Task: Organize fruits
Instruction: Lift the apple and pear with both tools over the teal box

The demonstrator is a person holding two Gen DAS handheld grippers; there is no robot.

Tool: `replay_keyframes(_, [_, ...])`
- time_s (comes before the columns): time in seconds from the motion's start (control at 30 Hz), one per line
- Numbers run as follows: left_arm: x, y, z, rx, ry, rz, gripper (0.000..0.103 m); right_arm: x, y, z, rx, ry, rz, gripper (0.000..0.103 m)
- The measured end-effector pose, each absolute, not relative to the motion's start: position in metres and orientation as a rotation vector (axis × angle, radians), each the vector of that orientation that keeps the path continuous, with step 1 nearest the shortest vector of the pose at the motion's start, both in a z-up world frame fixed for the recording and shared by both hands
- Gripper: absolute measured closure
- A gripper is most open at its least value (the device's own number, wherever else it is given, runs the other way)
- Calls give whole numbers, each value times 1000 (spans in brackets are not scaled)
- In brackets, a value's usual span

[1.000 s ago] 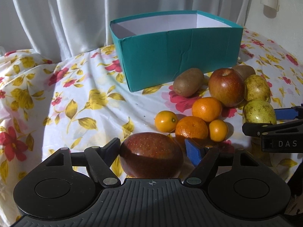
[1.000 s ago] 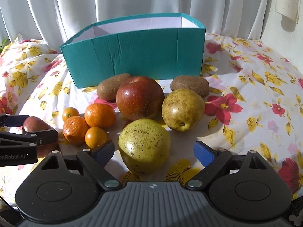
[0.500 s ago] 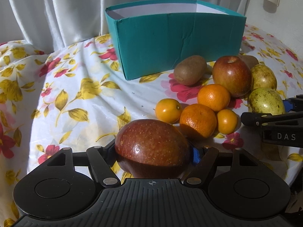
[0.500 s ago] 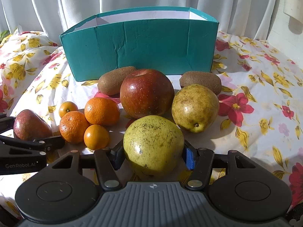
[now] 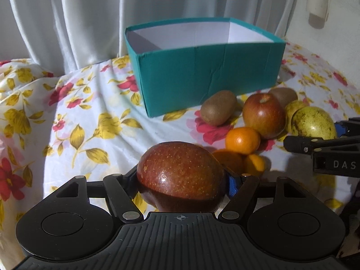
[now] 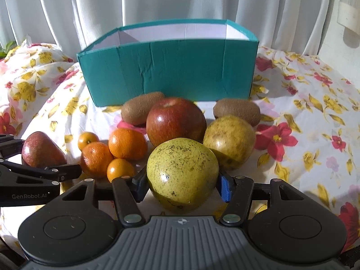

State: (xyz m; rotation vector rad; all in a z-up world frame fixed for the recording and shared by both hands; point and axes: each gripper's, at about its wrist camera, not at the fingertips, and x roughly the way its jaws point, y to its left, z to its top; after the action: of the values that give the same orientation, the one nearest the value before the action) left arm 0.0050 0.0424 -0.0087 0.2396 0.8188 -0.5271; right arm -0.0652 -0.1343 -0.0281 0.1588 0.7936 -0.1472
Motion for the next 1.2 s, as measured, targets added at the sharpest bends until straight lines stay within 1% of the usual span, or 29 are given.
replay_keyframes(0.2, [22,18,49,235,734,-510,28,-62,-149,16,186,706,-128,43])
replay_keyframes(0.43, [60,-7,110,161,668,-442,27,-34,-177,70,164,574,-197,43])
replay_keyframes(0.57, [83,-21,134,148,613,-368,27,-17,-187,99,150,495,-205,43])
replay_keyframes(0.67, [95,-26,134,130,604,-329,27,-4,-192,114,138,426,-217,43])
replay_keyframes(0.77, [103,-28,120,131,644,-299,27,7,-195,114,133,392,-239,43])
replay_keyframes(0.9, [111,-28,102,135,696,-284,27,16,-200,98,169,425,-235,43])
replay_keyframes(1.2, [122,-38,87,159,716,-282,27,30,-199,76,173,456,-203,43])
